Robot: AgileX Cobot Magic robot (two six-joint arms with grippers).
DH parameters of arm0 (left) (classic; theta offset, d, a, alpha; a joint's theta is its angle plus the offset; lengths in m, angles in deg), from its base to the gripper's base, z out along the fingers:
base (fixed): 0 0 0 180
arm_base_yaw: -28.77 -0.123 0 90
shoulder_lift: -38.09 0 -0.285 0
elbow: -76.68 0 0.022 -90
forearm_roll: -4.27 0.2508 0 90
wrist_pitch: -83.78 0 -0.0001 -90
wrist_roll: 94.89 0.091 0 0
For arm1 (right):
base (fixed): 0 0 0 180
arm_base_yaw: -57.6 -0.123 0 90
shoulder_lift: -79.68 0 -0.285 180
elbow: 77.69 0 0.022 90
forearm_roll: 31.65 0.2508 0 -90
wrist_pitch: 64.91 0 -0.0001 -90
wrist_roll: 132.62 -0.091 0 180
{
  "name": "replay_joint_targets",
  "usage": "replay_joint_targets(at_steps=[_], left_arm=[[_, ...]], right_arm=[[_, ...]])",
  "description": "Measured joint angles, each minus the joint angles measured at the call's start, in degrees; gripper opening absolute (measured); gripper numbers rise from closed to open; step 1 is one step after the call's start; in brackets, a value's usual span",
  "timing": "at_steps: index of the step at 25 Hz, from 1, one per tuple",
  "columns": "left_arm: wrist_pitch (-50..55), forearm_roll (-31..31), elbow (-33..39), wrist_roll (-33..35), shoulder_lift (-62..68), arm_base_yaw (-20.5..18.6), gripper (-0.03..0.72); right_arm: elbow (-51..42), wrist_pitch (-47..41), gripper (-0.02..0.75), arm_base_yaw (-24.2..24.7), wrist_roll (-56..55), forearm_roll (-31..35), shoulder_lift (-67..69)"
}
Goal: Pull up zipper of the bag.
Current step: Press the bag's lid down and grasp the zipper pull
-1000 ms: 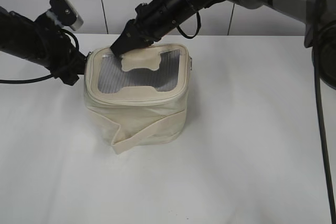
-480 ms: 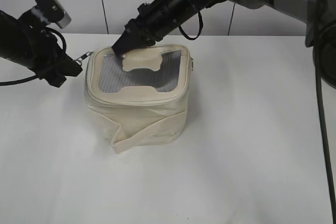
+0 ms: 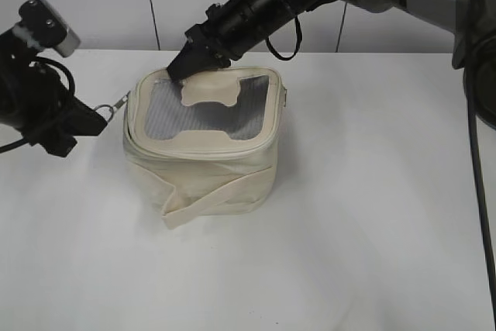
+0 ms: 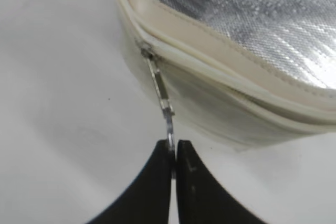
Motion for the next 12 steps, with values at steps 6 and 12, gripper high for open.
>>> replay_joint_targets(at_steps=[6, 12], left_arm=[[1.9, -0.5, 6.0, -2.5, -6.3, 0.1, 0.009], [4.1, -0.2, 10.0, -4.8, -11.8, 3.1, 0.011]], right_arm=[[0.1, -0.4, 0.045, 0.0, -1.6, 0.4, 0.0], [0.1, -2.3, 0.043, -0.2, -3.1, 1.3, 0.0]])
